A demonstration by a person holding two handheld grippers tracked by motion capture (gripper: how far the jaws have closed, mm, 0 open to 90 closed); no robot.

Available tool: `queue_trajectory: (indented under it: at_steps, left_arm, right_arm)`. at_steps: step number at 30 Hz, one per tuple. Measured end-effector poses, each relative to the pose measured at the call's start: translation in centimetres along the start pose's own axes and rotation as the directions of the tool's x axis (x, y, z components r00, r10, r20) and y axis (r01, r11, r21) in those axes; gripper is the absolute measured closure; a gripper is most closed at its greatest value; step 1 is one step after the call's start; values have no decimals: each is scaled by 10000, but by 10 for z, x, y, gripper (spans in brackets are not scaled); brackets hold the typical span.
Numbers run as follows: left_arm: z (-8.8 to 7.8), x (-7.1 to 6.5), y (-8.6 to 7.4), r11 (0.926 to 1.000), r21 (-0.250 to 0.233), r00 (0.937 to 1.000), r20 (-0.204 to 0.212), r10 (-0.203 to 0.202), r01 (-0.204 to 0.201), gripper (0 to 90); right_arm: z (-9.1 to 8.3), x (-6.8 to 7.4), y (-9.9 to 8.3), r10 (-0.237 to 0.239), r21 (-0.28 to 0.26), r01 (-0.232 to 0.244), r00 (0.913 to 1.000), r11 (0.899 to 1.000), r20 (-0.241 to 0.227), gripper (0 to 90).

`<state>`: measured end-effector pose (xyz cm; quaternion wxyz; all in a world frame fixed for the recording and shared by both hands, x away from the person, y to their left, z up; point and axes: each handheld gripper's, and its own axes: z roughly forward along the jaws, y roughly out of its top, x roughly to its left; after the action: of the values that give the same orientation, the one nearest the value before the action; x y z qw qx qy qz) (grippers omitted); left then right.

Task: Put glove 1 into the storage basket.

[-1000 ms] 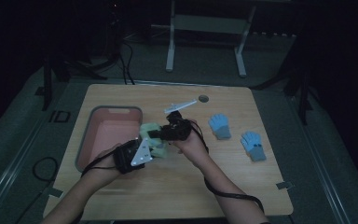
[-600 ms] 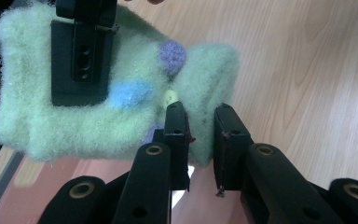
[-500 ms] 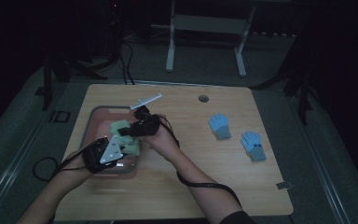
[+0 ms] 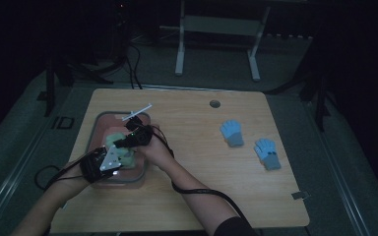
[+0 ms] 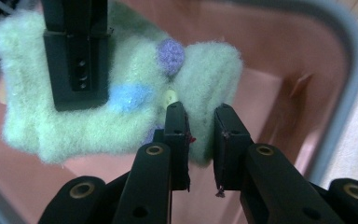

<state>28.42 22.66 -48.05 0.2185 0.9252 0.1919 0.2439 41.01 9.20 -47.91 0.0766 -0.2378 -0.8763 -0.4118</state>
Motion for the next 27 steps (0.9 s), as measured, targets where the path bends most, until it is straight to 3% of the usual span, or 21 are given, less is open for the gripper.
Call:
queue_trajectory:
  at_steps: [3, 4, 6, 7, 11, 13, 15, 17, 18, 19, 23, 27]
  left_arm:
    - [13, 5, 0, 9990, 450, 9992, 383, -85, 68, 783]
    - [15, 6, 0, 9986, 520, 9989, 466, -106, 81, 782]
    - [15, 6, 0, 9986, 520, 9989, 466, -106, 81, 781]
    - [23, 9, 0, 9948, 1022, 9967, 811, -59, -25, 777]
    - [27, 13, 0, 9921, 1242, 9934, 1110, -299, 160, 746]
    - [27, 16, 0, 9898, 1299, 9844, 1569, -794, 591, 691]
    - [25, 17, 0, 9885, 1173, 9785, 1718, -1144, 950, 588]
    - [24, 16, 0, 9876, 1140, 9781, 1657, -1258, 1077, 504]
    - [20, 14, 0, 9877, 995, 9813, 1387, -1335, 1203, 474]
    - [18, 13, 1, 9869, 929, 9806, 1338, -1434, 1316, 431]
    - [10, 12, 3, 9850, 610, 9802, 1060, -1670, 1612, 389]
    - [-4, 14, 9, 9751, 90, 9714, 857, -2214, 2215, 386]
  right_arm:
    - [10, -3, 0, -261, 469, 239, 9985, 9986, 486, 692]
    - [12, -4, 1, -297, 550, 268, 9981, 9981, 531, 651]
    - [14, -5, 1, -301, 643, 259, 9974, 9976, 655, 651]
    - [16, -7, 1, -240, 793, 169, 9956, 9967, 902, 516]
    - [16, -8, 2, -183, 857, 95, 9945, 9963, 1032, 460]
    - [14, -7, 3, -370, 761, 275, 9913, 9967, 1264, 390]
    - [11, -8, 4, -339, 667, 249, 9900, 9975, 1368, 373]
    - [6, -9, 5, -335, 509, 265, 9893, 9984, 1422, 331]
    - [3, -10, 5, -316, 418, 258, 9891, 9988, 1439, 323]
    - [-1, -10, 6, -258, 358, 210, 9898, 9991, 1403, 296]
    - [-12, -9, 8, -340, 92, 331, 9917, 9994, 1238, 241]
    - [-25, -5, 10, -519, -187, 542, 9929, 9984, 1066, 204]
